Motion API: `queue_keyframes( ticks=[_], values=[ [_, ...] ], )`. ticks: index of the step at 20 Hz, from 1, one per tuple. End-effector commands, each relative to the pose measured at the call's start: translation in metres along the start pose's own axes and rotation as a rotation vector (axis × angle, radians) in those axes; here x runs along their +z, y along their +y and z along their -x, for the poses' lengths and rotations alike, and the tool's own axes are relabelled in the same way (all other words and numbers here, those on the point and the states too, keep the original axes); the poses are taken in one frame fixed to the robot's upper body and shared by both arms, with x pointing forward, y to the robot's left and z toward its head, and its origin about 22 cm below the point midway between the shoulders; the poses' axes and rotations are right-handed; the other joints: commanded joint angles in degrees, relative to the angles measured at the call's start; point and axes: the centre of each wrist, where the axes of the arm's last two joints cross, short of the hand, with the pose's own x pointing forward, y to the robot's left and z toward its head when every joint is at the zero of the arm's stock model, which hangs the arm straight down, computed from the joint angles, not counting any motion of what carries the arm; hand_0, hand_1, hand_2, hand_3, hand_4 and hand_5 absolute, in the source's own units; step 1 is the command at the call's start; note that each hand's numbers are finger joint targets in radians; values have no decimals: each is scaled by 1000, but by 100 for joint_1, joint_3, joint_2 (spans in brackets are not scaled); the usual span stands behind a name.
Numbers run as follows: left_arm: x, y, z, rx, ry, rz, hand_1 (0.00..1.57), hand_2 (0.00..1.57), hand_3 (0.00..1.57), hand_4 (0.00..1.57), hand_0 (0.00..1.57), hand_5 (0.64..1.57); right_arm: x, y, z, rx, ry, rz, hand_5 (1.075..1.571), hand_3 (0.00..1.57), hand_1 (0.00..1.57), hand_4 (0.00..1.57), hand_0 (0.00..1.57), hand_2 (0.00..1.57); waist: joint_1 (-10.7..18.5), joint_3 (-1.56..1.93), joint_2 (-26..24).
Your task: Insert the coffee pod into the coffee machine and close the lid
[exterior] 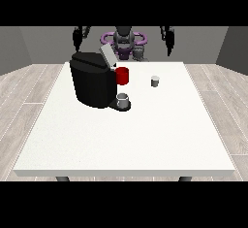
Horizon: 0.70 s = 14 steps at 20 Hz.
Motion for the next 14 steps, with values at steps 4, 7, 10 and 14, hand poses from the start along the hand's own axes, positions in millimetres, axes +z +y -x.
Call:
queue_keyframes(
  ticks=[4, 7, 10, 14],
  values=[
    [20, -33, 5, 73, -70, 52, 0, 0, 0, 319, 0, 1571, 6, -18, 12, 4, 91, 41, 1571, 0, 0, 128, 0, 0, 365, 0, -120],
    [37, -41, 11, 146, -117, 87, 0, 0, 0, 319, 0, 1571, 16, -28, 26, -31, 40, 270, 1571, 0, 0, 128, 0, 0, 470, 3, -404],
    [35, -38, 6, 121, -179, 98, 0, 0, 0, 282, 0, 1571, 15, -14, 32, -55, 8, 280, 1571, 0, 0, 94, 0, 0, 469, 2, -232],
    [27, -29, 7, -31, -178, 91, 0, 0, 0, 311, 0, 1571, 23, -6, 41, -54, -42, 239, 1571, 0, 0, 267, 0, 0, 294, 2, -32]
  ],
)
